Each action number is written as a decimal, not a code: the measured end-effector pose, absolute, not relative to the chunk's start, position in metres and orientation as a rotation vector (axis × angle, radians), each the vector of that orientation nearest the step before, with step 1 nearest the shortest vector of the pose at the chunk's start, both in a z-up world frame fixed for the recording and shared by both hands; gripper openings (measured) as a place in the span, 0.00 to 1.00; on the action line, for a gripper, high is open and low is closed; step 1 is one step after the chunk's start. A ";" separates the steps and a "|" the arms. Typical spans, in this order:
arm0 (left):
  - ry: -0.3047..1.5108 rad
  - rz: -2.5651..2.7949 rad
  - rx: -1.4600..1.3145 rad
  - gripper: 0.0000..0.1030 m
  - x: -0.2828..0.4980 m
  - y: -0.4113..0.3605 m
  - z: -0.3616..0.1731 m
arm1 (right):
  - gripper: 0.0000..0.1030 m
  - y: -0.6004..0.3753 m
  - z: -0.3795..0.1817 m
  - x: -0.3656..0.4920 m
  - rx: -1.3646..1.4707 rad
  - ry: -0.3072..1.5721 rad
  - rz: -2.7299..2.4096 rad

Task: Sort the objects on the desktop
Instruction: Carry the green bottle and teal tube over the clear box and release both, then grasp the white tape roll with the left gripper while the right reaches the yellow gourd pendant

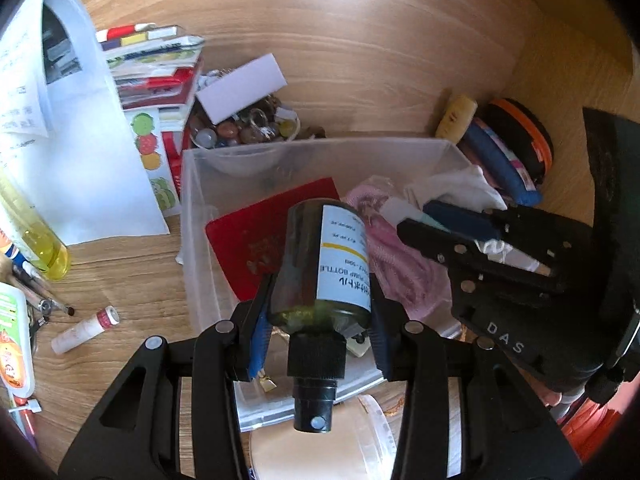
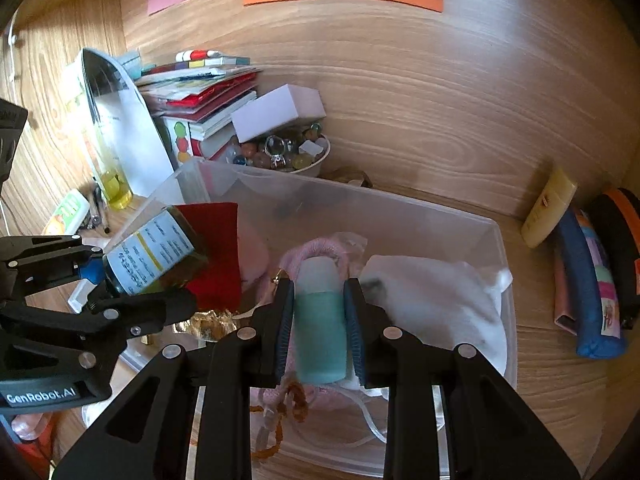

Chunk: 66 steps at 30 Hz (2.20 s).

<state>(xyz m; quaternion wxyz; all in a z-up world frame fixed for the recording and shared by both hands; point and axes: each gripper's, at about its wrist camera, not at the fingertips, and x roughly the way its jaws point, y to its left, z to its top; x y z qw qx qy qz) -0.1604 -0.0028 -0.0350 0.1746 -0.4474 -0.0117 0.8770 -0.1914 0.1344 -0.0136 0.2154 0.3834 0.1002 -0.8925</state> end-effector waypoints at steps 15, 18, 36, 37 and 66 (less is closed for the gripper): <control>-0.038 2.532 -1.162 0.61 -0.135 -0.013 -0.004 | 0.48 0.145 0.020 -0.164 0.974 0.263 -2.521; -0.042 2.553 -1.144 0.63 -0.126 -0.021 0.003 | 0.58 0.150 0.030 -0.154 0.955 0.239 -2.530; 0.042 2.469 -1.307 0.74 -0.075 -0.019 -0.039 | 0.69 0.163 0.012 -0.092 0.994 0.214 -2.534; 0.070 2.500 -1.297 0.76 -0.074 -0.016 -0.041 | 0.69 0.165 0.009 -0.091 1.009 0.209 -2.527; -0.209 2.647 -1.236 0.64 -0.067 -0.093 -0.035 | 0.66 0.089 -0.036 -0.090 1.114 0.288 -2.325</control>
